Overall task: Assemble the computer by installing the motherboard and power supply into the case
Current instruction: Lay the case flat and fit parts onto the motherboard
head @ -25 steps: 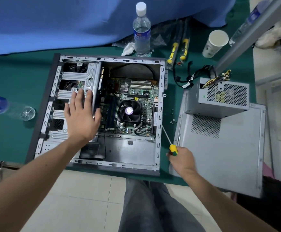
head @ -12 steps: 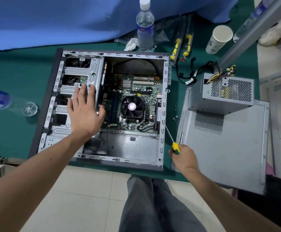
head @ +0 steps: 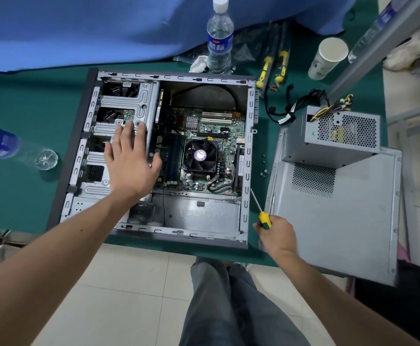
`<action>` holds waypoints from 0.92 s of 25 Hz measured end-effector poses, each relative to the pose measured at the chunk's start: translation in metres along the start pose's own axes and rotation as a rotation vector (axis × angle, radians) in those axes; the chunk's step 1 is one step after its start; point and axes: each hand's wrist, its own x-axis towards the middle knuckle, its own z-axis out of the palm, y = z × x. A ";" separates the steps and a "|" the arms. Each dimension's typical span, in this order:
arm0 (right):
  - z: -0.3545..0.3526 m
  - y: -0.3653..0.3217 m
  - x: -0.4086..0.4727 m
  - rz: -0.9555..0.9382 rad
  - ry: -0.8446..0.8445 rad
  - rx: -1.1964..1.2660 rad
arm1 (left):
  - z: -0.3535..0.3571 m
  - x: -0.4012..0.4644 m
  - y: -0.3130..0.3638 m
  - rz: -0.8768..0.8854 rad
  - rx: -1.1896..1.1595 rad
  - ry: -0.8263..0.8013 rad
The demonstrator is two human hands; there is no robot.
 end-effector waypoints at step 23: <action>-0.083 -0.135 -0.048 -0.225 -0.093 0.601 | -0.051 -0.024 0.032 0.092 -0.388 -0.214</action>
